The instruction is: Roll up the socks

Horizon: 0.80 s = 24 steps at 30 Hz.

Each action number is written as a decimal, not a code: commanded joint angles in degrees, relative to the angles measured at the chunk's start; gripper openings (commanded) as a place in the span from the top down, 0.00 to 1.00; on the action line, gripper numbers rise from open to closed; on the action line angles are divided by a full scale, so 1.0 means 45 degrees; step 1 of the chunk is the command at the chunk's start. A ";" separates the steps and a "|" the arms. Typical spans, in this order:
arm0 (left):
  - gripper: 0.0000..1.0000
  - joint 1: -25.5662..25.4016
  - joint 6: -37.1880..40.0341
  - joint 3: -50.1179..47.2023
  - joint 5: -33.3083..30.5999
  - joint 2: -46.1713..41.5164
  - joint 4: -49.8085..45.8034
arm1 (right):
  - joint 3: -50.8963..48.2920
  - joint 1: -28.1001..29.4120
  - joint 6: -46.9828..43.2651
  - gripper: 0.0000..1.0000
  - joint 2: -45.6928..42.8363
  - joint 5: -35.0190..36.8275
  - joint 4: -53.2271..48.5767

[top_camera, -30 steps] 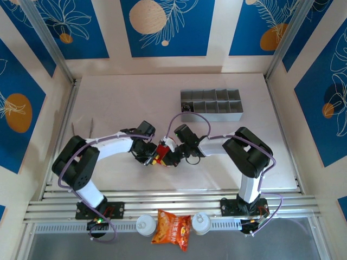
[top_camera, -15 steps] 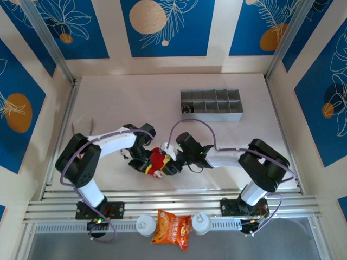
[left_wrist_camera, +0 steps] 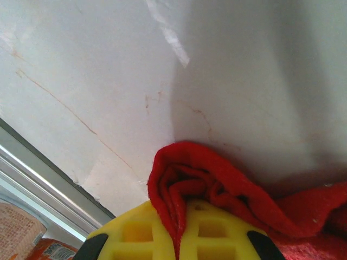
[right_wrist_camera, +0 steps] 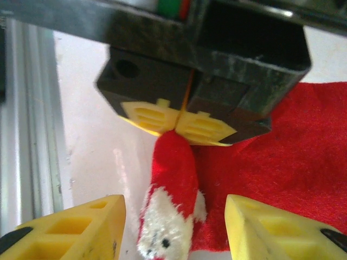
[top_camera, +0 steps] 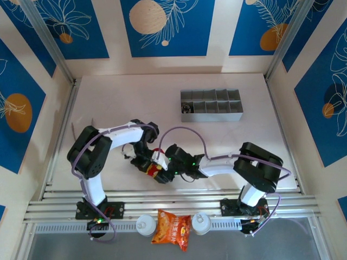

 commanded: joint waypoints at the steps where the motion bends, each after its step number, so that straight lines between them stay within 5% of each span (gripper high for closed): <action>1: 1.00 -0.0046 -0.0462 0.0247 -0.0357 0.0461 -0.0336 | 0.0592 0.0025 0.0323 0.52 0.0395 0.0419 -0.0304; 6: 1.00 -0.0039 -0.0400 0.0366 -0.0281 0.0566 -0.0300 | 0.0818 -0.0045 0.0829 0.59 0.0861 0.0609 -0.0554; 13: 1.00 -0.0002 -0.0425 0.0302 -0.0281 0.0390 -0.0073 | 0.1094 -0.0174 0.1132 0.94 0.1200 0.0386 -0.1288; 17: 1.00 0.0044 -0.0432 0.0293 -0.0568 -0.0120 -0.0044 | 0.0805 -0.0501 0.1501 1.00 0.1126 0.0179 -0.1539; 24: 0.43 0.0214 -0.0069 -0.0387 -0.1578 -0.2609 0.1467 | 0.1090 -0.1518 0.1997 1.00 0.1776 -0.1322 -0.2788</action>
